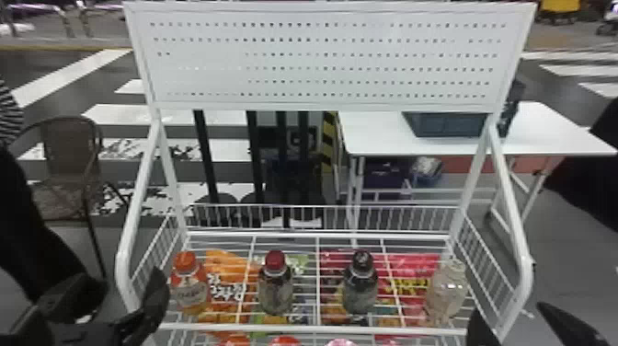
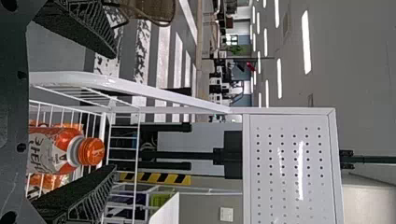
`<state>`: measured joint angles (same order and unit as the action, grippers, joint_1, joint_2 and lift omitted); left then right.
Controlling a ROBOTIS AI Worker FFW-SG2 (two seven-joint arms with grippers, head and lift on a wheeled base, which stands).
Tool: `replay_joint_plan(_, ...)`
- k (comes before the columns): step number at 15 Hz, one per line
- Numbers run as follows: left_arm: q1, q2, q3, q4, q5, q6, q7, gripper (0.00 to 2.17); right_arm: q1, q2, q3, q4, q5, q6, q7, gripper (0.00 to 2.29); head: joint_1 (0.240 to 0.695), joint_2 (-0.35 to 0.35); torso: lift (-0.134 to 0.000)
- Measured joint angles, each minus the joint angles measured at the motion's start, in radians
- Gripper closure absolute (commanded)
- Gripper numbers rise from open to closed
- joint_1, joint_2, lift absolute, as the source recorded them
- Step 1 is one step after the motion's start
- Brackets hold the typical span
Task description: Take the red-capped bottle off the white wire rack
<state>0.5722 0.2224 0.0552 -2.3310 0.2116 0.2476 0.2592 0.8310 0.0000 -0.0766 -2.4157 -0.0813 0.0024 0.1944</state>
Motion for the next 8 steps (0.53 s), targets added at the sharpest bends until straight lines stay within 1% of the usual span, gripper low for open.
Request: replay_joint_plan(8,-0.004,0.000,0.000,0.001,0.000,0.009,-0.003,0.04,0.005,0.000,0.001,-0.010,0.000,0.000,0.000,0.18,0.499,0.000,0.000)
